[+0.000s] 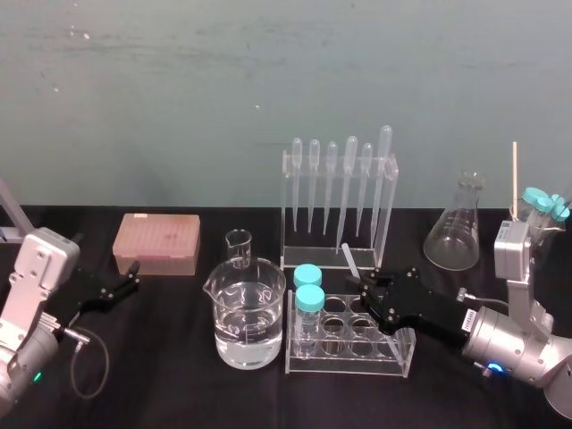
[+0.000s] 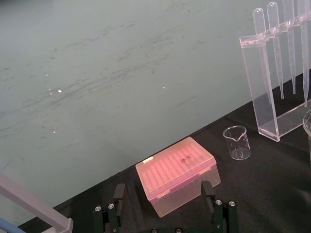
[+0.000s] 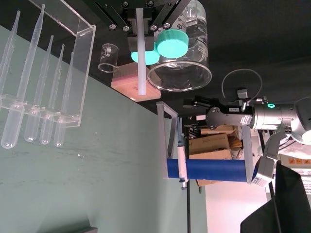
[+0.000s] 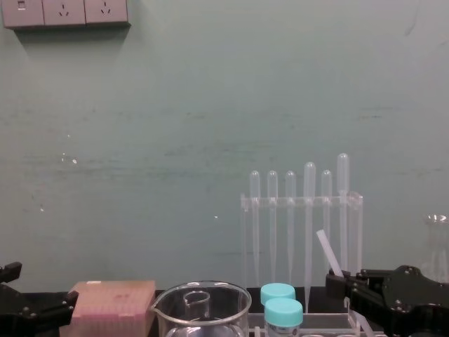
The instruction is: Pick up the stirring rod with one hand, then place it down.
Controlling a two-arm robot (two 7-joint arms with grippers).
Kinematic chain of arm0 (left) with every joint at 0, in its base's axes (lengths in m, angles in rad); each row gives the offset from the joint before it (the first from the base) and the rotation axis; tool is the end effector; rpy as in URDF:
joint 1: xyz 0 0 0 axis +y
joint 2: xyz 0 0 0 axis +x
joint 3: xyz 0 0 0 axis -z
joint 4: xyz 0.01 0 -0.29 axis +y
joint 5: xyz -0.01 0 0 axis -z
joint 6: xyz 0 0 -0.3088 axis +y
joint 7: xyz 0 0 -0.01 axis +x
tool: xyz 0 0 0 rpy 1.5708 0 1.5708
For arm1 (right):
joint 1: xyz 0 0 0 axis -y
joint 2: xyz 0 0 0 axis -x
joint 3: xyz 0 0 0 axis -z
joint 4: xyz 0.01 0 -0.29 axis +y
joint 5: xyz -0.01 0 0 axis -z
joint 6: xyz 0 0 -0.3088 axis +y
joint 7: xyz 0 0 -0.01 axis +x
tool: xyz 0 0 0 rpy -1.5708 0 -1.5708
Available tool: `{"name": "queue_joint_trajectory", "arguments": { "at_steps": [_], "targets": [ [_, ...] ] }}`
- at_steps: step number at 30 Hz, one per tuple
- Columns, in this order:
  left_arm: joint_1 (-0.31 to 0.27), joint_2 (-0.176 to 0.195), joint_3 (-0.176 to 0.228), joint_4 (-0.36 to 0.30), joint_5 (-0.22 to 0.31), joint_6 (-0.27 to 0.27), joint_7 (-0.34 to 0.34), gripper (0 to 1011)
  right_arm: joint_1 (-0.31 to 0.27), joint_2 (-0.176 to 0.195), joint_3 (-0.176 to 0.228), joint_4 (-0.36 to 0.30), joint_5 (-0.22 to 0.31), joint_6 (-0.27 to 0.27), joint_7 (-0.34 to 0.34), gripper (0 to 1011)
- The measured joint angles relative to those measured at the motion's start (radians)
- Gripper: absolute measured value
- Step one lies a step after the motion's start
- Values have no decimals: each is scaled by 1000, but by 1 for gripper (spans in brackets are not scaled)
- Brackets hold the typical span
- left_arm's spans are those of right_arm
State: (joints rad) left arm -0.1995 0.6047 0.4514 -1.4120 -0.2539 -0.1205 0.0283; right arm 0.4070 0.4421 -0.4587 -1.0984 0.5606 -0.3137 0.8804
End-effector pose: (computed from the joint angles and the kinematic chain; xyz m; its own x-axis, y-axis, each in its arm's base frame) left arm 0.3581 0.0827 -0.3023 0.2923 0.8803 0.3737 -0.9553 0.2873 0.0703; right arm 0.4190 -0.0741 -0.3130 0.8634 -0.4982 0.0799 0.4955 0.8670 0.0529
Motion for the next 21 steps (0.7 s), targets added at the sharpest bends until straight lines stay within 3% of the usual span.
{"name": "queue_joint_trajectory", "arguments": {
  "at_steps": [13,21],
  "targets": [
    [0,0,0,0,0,0,0,1000,-1,1,2,-1,1,-2,-1,82],
    [0,0,0,0,0,0,0,1000,-2,1,3,-2,2,-3,-1,302]
  ]
}}
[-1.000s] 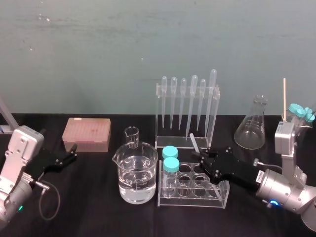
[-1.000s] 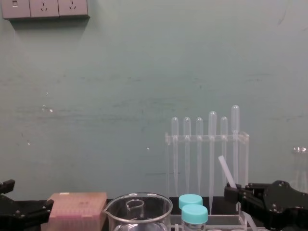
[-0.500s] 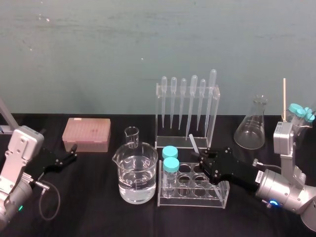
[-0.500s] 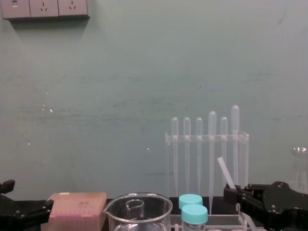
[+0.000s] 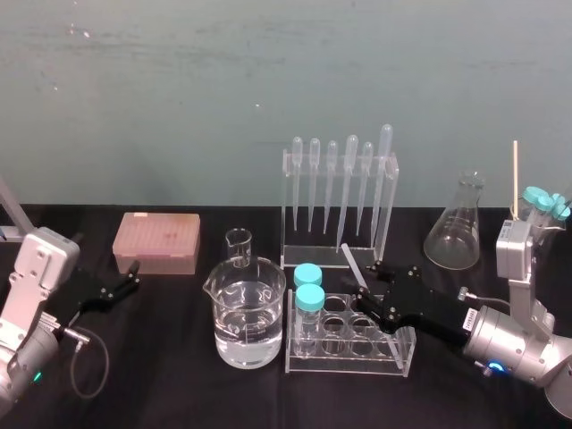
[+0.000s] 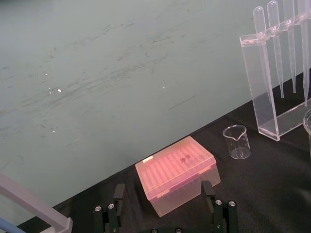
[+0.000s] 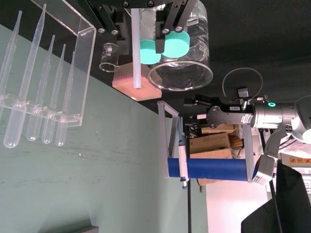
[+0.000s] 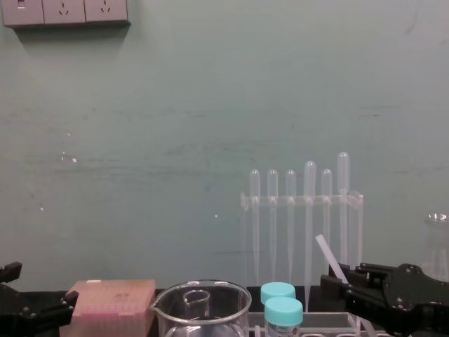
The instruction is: Pick up the stirring rod with one hand, then place it down.
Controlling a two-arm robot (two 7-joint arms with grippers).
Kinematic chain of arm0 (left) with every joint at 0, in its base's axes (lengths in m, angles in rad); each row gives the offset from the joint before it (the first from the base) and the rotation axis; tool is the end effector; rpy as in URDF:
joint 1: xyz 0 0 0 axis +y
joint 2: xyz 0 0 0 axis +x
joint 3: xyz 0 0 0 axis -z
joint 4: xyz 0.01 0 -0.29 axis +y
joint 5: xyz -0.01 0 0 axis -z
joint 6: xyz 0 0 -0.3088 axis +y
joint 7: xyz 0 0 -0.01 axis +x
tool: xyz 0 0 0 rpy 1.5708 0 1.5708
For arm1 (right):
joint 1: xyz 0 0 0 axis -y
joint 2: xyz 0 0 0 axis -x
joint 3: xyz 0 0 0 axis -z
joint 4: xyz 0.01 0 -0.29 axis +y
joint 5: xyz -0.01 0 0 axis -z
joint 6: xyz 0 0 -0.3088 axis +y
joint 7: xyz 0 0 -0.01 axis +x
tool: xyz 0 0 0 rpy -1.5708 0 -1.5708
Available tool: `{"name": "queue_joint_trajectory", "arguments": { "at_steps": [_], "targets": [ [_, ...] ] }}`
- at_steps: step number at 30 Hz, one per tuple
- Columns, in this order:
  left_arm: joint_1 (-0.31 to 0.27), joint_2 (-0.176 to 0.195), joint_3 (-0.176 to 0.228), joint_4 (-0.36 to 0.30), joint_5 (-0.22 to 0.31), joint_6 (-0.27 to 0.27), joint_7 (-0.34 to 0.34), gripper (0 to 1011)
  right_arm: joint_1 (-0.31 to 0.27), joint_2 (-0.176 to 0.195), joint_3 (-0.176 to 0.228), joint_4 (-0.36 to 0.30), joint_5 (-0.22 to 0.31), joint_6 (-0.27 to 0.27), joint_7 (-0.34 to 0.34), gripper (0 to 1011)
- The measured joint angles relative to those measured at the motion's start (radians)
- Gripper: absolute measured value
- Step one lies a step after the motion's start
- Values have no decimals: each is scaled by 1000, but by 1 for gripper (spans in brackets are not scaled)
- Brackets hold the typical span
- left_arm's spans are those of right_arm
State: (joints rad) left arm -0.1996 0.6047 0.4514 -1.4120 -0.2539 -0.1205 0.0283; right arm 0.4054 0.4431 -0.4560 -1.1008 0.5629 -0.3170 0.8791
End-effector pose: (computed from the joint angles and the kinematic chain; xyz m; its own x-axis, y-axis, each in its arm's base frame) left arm 0.3581 0.0827 -0.3022 0.2922 0.8803 0.3738 -0.9553 0.2873 0.0702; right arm 0.4187 -0.0748 -0.3126 0.8614 -0.5012 0.0819 0.4979 0.8653 0.0582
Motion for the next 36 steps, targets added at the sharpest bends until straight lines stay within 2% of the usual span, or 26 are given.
{"name": "queue_joint_trajectory", "arguments": {
  "at_steps": [4,6,10,14,17,24,32,36],
  "targets": [
    [0,0,0,0,0,0,0,1000,0,0,0,0,0,-1,0,440],
    [0,0,0,0,0,0,0,1000,0,0,0,0,0,-1,0,474],
    [0,0,0,0,0,0,0,1000,0,0,0,-1,0,-1,0,643],
    [0,0,0,0,0,0,0,1000,0,0,0,0,0,-1,0,722],
    [0,0,0,0,0,0,0,1000,0,0,0,0,0,-1,0,853],
    [0,0,0,0,0,0,0,1000,-2,0,13,-20,7,-19,-3,1003],
    [0,0,0,0,0,0,0,1000,-23,2,60,-96,34,-79,-29,1003],
    [0,0,0,0,0,0,0,1000,-43,5,90,-137,25,-94,-82,1003]
  ]
}}
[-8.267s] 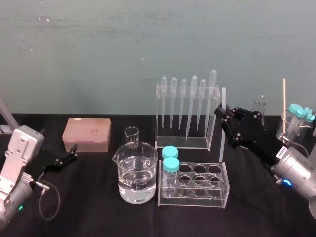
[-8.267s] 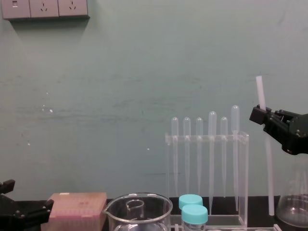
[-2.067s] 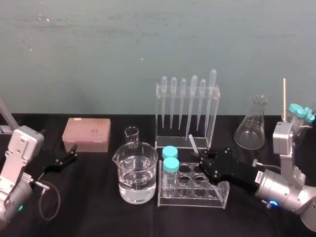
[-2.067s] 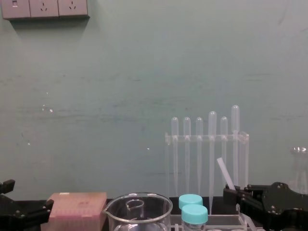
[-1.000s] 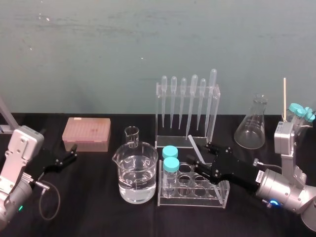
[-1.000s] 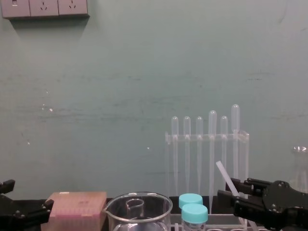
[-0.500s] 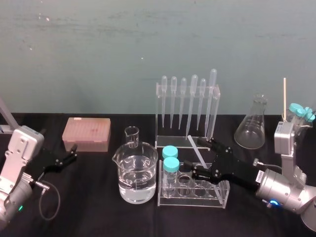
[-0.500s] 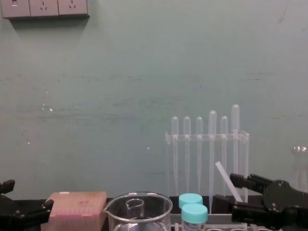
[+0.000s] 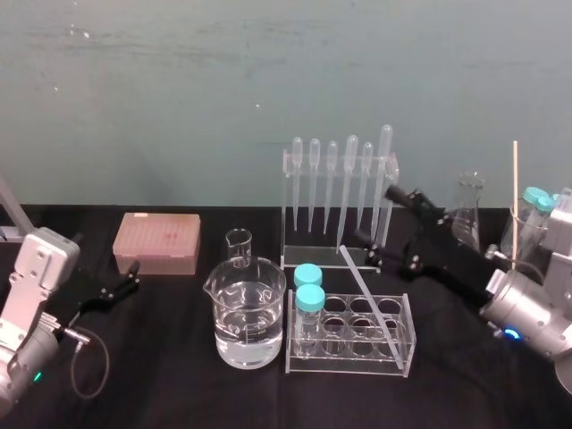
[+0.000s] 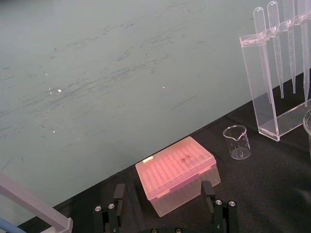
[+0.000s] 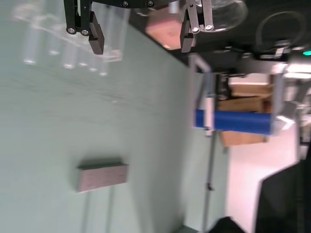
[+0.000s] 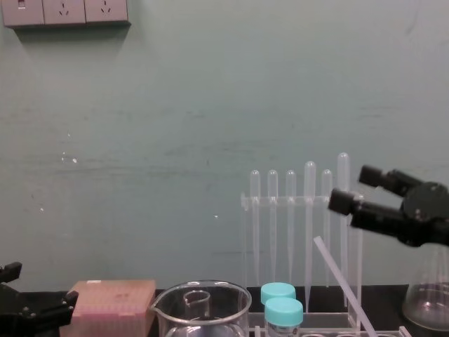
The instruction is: Pick up the stirring rod with one hand, then place it down.
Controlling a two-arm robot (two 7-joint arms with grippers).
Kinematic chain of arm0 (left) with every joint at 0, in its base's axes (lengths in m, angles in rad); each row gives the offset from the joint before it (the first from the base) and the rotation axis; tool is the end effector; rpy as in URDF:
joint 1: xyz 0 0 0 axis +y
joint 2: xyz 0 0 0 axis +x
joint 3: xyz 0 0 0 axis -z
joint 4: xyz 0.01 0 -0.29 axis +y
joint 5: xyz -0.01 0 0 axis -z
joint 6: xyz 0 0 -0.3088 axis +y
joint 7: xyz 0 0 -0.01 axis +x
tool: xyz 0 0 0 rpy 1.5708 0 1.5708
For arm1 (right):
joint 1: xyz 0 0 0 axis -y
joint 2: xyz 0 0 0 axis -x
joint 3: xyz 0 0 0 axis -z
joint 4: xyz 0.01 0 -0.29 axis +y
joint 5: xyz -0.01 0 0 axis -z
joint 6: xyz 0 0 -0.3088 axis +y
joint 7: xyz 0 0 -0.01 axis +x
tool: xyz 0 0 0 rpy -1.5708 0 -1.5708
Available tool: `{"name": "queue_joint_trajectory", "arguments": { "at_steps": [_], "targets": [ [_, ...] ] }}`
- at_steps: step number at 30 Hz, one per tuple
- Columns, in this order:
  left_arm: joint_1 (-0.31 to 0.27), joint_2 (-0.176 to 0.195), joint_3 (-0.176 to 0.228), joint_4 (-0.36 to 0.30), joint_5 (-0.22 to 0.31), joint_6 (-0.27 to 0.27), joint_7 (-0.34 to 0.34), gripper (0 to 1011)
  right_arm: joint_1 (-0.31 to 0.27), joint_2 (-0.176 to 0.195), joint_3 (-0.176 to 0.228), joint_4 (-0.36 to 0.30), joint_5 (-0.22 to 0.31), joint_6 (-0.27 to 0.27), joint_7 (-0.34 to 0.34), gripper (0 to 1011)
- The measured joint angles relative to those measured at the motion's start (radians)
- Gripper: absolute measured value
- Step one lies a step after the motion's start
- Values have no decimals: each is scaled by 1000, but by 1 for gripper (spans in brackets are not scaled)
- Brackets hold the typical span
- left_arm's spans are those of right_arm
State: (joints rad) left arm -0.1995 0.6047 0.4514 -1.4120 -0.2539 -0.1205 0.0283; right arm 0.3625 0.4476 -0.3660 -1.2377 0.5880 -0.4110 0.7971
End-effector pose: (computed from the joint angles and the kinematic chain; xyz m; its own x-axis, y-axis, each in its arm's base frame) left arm 0.3581 0.0827 -0.3023 0.2923 0.8803 0.3737 -0.9553 0.2873 0.0703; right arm 0.4145 -0.0756 -0.2788 0.7850 -0.5928 0.1798 0.5454 0.7990 0.2534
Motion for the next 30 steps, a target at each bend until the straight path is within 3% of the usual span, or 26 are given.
{"name": "queue_joint_trajectory", "arguments": {
  "at_steps": [2,3,8,9,13,15,17,20,30],
  "targets": [
    [0,0,0,0,0,0,0,1000,-18,1,26,-16,-18,11,-66,1003],
    [0,0,0,0,0,0,0,1000,-18,1,26,-16,-18,11,-66,1003],
    [0,0,0,0,0,0,0,1000,-65,16,80,-30,-64,91,-218,1003],
    [0,0,0,0,0,0,0,1000,-65,16,80,-30,-64,91,-218,1003],
    [0,0,0,0,0,0,0,1000,-93,36,89,-29,-95,195,-285,1003],
    [0,0,0,0,0,0,0,1000,-97,38,89,-27,-98,215,-291,1003],
    [0,0,0,0,0,0,0,1000,-107,44,82,-17,-109,291,-303,1003],
    [0,0,0,0,0,0,0,1000,-108,41,75,-6,-113,337,-304,1003],
    [0,0,0,0,0,0,0,1000,-107,39,74,-4,-114,336,-303,1003]
  ]
}}
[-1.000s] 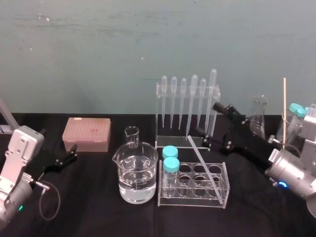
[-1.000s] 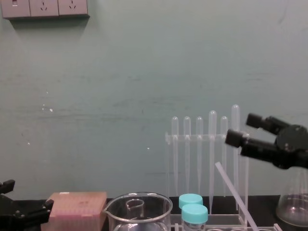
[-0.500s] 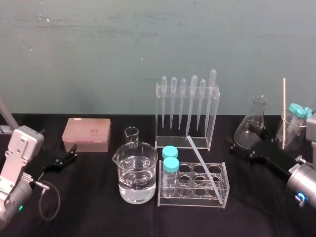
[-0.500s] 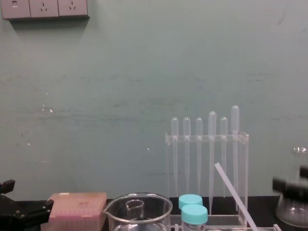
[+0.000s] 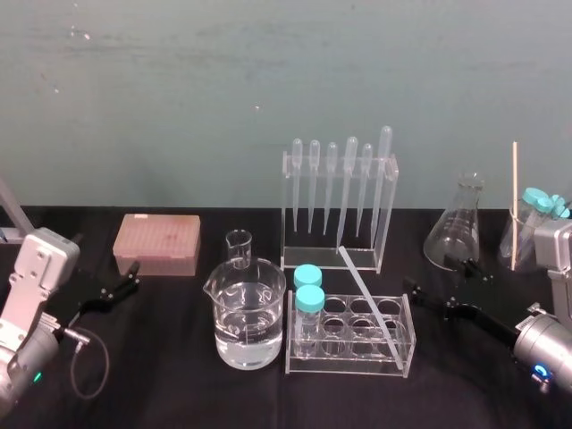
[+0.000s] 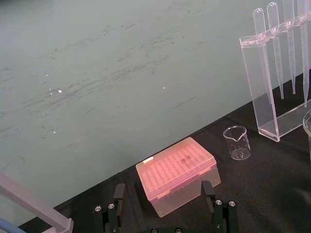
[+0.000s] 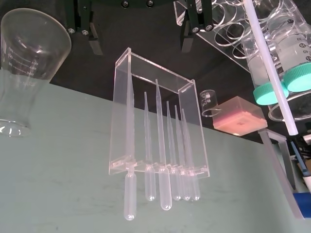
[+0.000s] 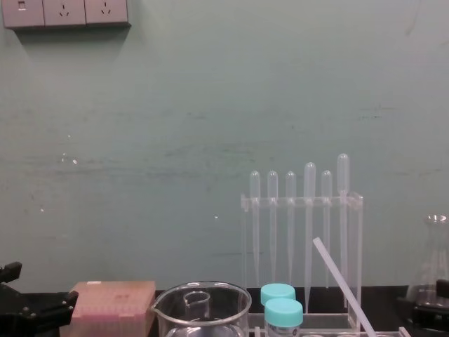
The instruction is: Pick up the stirring rod with one hand, then place it down.
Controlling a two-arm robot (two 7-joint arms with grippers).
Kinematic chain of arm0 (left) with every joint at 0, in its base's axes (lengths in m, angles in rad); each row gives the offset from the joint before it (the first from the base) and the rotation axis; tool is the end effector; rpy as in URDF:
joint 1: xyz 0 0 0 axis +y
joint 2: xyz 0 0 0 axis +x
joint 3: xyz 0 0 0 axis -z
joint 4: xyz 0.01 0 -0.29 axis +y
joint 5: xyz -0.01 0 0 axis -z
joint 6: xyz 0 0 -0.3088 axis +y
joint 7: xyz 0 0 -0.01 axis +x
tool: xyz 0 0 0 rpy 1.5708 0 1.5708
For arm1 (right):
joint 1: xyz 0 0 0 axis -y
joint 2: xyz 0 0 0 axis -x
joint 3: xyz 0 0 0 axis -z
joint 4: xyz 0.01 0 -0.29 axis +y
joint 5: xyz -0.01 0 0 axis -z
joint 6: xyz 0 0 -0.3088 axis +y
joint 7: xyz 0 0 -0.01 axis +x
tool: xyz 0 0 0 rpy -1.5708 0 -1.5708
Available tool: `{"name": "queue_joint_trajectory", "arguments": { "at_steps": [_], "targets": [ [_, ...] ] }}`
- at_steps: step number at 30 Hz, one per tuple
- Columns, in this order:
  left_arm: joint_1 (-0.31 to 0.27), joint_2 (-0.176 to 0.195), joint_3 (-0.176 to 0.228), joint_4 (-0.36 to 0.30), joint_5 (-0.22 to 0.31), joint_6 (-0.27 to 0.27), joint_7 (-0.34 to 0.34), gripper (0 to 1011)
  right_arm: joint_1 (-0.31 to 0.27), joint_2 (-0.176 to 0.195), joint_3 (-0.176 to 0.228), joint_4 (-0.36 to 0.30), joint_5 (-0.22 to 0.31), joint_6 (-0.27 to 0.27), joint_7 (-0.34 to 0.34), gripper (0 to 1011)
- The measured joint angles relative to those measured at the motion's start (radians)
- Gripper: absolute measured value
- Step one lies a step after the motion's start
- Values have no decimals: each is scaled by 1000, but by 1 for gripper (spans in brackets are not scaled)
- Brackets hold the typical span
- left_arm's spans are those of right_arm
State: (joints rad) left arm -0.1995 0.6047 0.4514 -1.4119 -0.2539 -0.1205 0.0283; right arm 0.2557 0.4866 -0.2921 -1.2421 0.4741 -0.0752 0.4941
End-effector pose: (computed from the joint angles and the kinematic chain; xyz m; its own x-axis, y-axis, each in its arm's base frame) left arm 0.3581 0.0827 -0.3023 0.2922 0.8803 0.3738 -0.9553 0.2873 0.0704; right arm 0.3864 -0.1096 -0.3088 0.5598 -0.8286 0.0111 0.8238 0.5551 -0.1148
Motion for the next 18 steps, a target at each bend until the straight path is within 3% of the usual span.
{"name": "queue_joint_trajectory", "arguments": {
  "at_steps": [18],
  "targets": [
    [0,0,0,0,0,0,0,1000,1,1,2,-3,3,-11,1,1003]
  ]
}}
